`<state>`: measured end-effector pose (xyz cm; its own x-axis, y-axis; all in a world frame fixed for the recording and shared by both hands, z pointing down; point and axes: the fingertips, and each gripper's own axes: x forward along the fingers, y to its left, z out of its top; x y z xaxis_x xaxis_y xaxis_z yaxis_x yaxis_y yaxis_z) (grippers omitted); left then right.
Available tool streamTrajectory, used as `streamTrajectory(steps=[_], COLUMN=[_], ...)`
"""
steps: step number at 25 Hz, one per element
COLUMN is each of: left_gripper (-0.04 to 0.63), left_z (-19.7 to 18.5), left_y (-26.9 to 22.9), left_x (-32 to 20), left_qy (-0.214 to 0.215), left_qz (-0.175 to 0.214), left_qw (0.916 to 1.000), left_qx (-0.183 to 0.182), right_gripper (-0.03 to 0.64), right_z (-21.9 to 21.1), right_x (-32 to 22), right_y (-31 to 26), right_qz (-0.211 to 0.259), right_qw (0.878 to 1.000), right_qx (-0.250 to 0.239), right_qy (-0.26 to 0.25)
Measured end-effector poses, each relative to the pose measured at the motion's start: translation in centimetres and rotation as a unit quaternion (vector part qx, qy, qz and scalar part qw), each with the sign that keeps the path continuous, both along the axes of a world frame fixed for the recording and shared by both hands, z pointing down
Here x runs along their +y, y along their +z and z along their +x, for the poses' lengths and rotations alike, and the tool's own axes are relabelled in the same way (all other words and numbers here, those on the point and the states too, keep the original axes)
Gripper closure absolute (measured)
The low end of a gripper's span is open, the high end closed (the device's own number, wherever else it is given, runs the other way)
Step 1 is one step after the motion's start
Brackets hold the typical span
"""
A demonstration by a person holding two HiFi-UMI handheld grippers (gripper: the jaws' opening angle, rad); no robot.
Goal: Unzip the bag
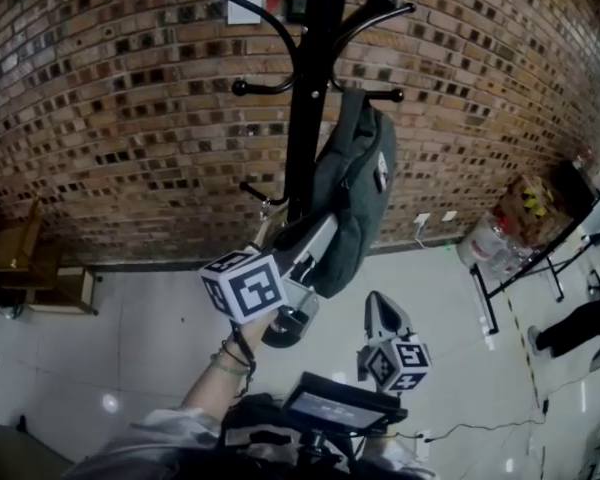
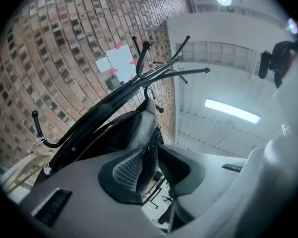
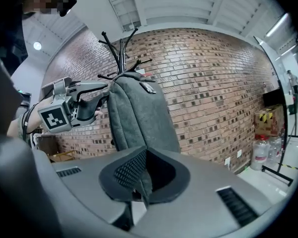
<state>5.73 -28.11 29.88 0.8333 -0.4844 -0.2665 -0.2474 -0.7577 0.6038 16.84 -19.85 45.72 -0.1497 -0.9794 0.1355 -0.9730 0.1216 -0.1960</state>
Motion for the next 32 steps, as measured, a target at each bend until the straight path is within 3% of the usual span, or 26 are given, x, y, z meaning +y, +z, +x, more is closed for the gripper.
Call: streamTrajectory(steps=[8,14,18,21,26,27,32], left_gripper=[0.500,0.500,0.500,0.500,0.522,0.551,0.571], left_z=[0.4,-0.1,0.2,0.3,0.4,0.4,0.2], left_y=[-0.7,-2.8,-2.2,-2.2,-1.9,-1.9,-1.9], left_x=[-0.1,0.6,0.3,0.2,-0.2,-0.3,-0.1], left_qy=[-0.032,-0.016,-0.029,-0.029,-0.061,-0.063,-0.061], left_qz=[-0.012,-0.023,-0.024,-0.031,-0.005,-0.004,-0.010], left_qw=[0.9994,0.9942,0.9955,0.9947,0.9973,0.9972,0.9965], left_qx=[0.010,0.104,0.087,0.094,0.042,0.040,0.056], right_gripper=[0.627,0.627,0.627,0.627,0.627,0.627,0.628], right_z=[0.3,0.3,0.3,0.5,0.3,0.3,0.6], right_x=[-2.2,-3.2,-3.4,-3.6,-3.6,-3.6,-3.7], right_y=[-0.4,0.0,-0.2,0.1,0.9,1.0,1.0], right_qz=[0.000,0.001,0.005,0.004,-0.005,-0.006,-0.003], right_qw=[0.998,0.996,0.996,0.995,0.995,0.995,0.996], right_qx=[-0.004,-0.011,-0.016,-0.018,-0.023,-0.024,-0.023], right_qy=[-0.057,-0.083,-0.092,-0.094,-0.098,-0.098,-0.089])
